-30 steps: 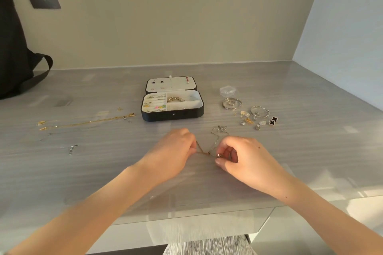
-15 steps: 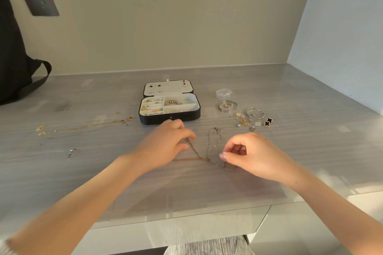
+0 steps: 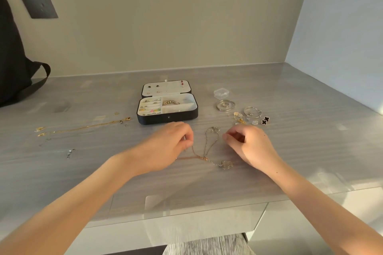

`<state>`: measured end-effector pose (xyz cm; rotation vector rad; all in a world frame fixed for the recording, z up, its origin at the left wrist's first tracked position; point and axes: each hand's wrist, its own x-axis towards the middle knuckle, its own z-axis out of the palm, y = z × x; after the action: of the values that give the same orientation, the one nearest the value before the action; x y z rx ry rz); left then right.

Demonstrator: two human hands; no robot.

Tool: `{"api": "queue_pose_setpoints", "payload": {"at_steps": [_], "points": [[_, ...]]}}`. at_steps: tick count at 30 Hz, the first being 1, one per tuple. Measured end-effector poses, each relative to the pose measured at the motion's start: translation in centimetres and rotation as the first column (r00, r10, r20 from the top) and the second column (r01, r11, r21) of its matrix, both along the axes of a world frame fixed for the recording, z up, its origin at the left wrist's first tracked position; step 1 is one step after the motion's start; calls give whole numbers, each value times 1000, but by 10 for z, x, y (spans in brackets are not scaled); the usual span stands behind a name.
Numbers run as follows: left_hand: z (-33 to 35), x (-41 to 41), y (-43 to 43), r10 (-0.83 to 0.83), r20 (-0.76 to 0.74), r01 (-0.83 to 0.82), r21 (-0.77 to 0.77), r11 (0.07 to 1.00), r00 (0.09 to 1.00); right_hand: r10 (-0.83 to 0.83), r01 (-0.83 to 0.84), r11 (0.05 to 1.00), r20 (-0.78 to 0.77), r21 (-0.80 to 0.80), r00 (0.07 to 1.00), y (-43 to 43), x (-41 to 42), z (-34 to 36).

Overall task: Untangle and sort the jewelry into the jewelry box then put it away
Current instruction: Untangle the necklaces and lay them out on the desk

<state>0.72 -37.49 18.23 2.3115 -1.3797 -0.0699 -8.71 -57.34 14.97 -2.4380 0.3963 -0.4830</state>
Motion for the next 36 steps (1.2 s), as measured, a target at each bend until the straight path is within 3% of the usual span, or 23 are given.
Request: {"api": "queue_pose_setpoints", "payload": {"at_steps": [9,16,19,24,28,36], "points": [[-4,-30,17,-138,-84,150,162,975,987,11,-11,1000,2,-9,1000,-1,-1,-1],[1,-9,16,21,-20,-20,6,1000,1000,119,-122,991,71,45,990,10,-9,6],[-8,-6,7,34,21,-35,63,997,999,202,-201,979,13,-28,979,20,-16,5],[-15,-12,-9,4,16,-5,29,1000,1000,164,-154,973,47,-170,985,20,-15,4],[-19,-14,-13,13,71,-15,35,999,997,161,-179,938,-82,-299,984,8,4,9],[-17,-8,-5,111,-192,-123,-53,991,975,238,-274,956,-261,-109,935,-11,39,21]]}}
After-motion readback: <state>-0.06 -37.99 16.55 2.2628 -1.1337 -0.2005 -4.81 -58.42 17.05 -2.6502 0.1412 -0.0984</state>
